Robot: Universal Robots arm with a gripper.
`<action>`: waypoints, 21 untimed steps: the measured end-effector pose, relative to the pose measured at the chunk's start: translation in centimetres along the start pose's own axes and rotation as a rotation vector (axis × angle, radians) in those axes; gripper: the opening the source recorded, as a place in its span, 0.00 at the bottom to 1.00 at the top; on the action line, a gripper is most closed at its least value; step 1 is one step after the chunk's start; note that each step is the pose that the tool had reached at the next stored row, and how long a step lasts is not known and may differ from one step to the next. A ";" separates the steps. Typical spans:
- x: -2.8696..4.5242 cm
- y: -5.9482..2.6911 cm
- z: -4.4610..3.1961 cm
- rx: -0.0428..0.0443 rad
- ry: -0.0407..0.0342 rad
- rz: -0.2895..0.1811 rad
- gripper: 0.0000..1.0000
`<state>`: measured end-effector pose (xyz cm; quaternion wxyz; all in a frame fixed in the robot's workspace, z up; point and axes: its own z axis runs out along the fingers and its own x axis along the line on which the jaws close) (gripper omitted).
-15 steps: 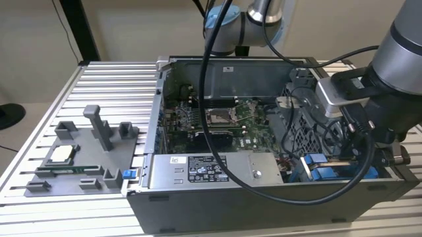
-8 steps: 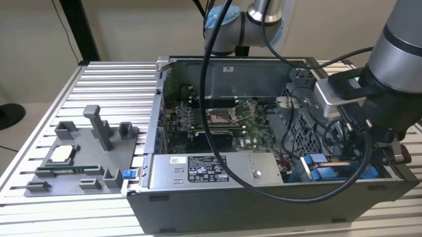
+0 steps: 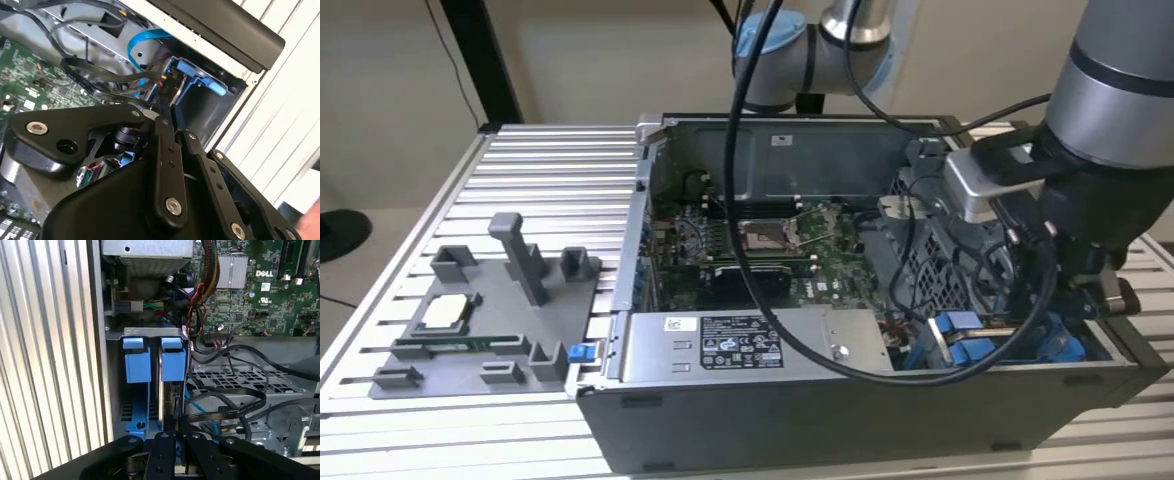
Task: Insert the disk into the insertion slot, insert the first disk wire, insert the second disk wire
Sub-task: 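Insert the second disk wire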
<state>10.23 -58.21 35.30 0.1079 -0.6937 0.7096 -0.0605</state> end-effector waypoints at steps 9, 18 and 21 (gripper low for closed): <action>-0.95 -0.19 -1.23 0.0009 0.0669 -0.016 0.00; -1.03 -0.70 -3.07 -0.0014 0.0670 -0.017 1.00; -0.72 -0.91 -3.02 -0.0295 0.0634 -0.015 1.00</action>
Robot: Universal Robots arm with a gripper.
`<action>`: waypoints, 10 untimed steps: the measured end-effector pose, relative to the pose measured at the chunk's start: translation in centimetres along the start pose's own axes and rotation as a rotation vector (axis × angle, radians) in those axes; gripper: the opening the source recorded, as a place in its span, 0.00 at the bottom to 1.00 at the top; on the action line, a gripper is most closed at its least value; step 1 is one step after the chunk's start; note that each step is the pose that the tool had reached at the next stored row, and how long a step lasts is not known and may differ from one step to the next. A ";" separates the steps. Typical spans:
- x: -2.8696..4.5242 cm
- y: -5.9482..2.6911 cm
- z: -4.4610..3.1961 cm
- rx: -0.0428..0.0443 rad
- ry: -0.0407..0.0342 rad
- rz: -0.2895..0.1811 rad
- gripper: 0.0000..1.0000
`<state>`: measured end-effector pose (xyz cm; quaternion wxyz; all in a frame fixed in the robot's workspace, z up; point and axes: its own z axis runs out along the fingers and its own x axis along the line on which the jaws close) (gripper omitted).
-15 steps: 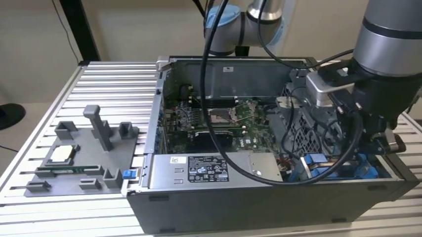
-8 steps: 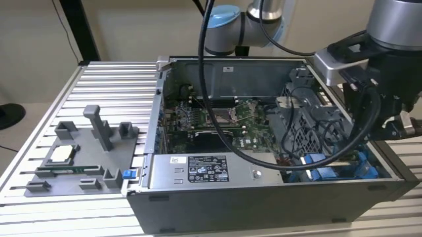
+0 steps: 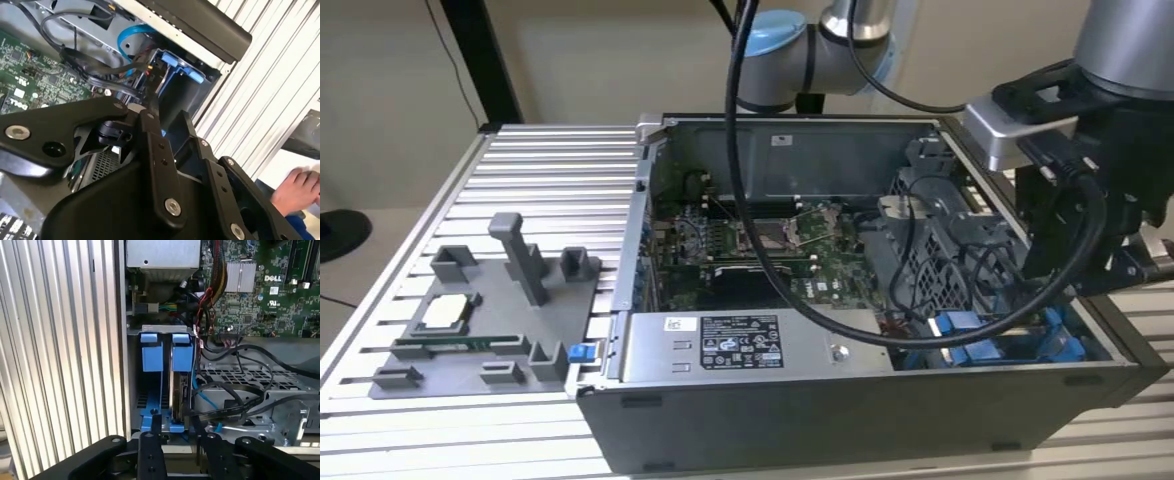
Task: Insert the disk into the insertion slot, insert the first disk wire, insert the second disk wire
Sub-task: 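Insert the second disk wire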
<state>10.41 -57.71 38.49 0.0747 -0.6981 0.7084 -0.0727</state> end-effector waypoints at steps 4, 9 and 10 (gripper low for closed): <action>0.21 -0.56 0.15 -0.0277 -0.0207 0.004 1.00; 0.35 -1.36 0.34 -0.0292 -0.1000 0.020 1.00; 0.40 -1.49 0.38 -0.0295 -0.1156 0.023 1.00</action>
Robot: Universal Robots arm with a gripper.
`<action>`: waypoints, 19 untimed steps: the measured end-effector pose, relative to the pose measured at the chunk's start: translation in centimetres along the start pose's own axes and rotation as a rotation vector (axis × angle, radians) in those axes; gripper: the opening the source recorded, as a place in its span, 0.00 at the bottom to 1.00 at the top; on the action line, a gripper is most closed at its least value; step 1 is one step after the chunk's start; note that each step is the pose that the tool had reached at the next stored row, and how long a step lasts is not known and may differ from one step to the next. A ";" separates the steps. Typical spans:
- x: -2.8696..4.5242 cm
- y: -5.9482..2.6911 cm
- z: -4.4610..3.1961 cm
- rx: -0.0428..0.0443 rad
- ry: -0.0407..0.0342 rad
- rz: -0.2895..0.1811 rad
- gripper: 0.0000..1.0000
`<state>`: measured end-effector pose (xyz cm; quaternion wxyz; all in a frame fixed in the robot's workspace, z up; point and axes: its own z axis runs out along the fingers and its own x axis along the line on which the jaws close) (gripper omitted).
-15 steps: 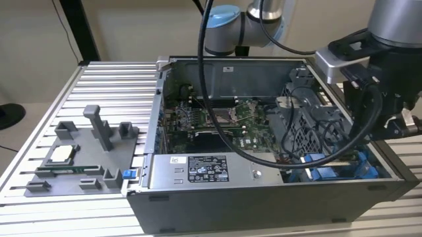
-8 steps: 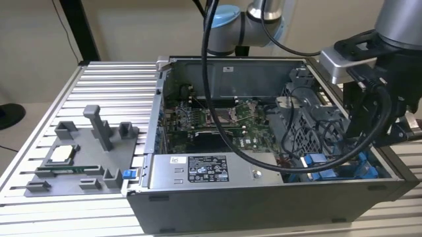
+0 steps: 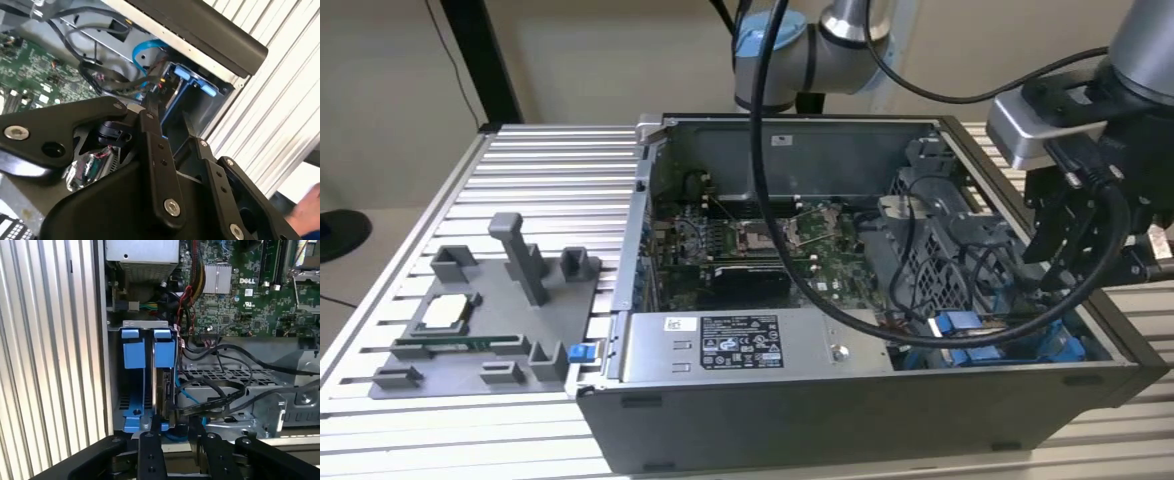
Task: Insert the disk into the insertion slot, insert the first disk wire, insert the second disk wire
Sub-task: 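Insert the second disk wire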
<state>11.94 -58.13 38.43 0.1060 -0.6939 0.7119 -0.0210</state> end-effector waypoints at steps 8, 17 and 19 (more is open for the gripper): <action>1.15 -0.70 0.24 -0.0127 -0.0716 0.015 1.00; 2.57 -0.79 0.12 -0.0731 -0.1173 0.032 1.00; 2.97 -0.84 0.15 -0.0777 -0.1326 0.035 1.00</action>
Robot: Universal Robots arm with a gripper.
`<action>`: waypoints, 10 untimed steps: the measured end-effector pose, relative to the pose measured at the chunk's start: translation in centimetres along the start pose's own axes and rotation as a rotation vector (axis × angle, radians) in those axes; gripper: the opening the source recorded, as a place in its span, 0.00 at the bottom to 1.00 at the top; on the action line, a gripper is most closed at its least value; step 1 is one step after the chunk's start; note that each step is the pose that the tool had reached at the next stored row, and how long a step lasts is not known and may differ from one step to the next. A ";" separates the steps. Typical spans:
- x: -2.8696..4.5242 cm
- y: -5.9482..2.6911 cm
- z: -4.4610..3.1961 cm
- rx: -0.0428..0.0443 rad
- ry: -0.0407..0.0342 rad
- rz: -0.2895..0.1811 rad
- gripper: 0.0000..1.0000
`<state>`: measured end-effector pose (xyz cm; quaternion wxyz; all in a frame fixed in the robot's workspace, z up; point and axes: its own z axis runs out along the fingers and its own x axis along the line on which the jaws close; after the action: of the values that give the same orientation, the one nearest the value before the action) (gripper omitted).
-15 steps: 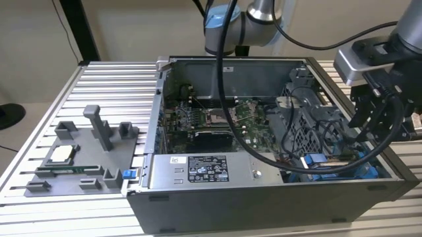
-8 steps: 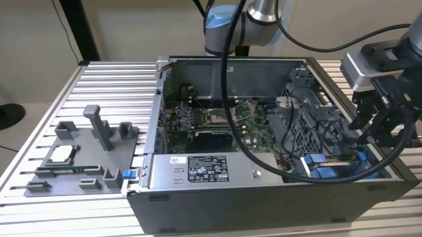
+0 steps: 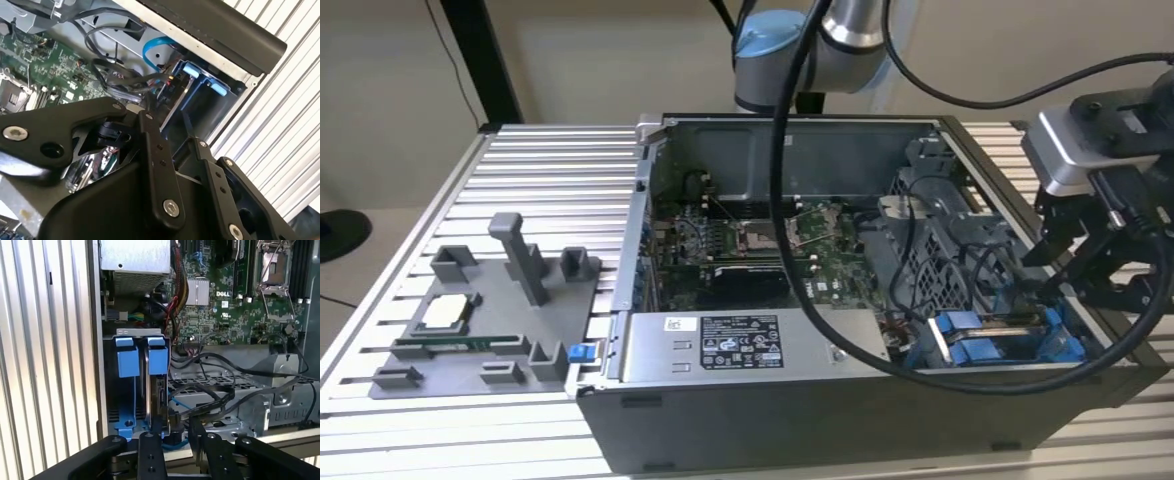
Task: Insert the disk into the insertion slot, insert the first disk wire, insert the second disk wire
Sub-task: 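Insert the second disk wire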
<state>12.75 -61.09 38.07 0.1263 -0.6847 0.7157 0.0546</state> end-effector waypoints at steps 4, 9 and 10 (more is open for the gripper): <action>0.50 -0.19 0.20 -0.0037 -0.0192 0.003 1.00; 0.64 -0.25 0.49 -0.0180 -0.0284 0.008 1.00; 0.65 -0.26 0.56 -0.0192 -0.0302 0.008 1.00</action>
<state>13.05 -61.60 37.39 0.1303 -0.6820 0.7160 0.0723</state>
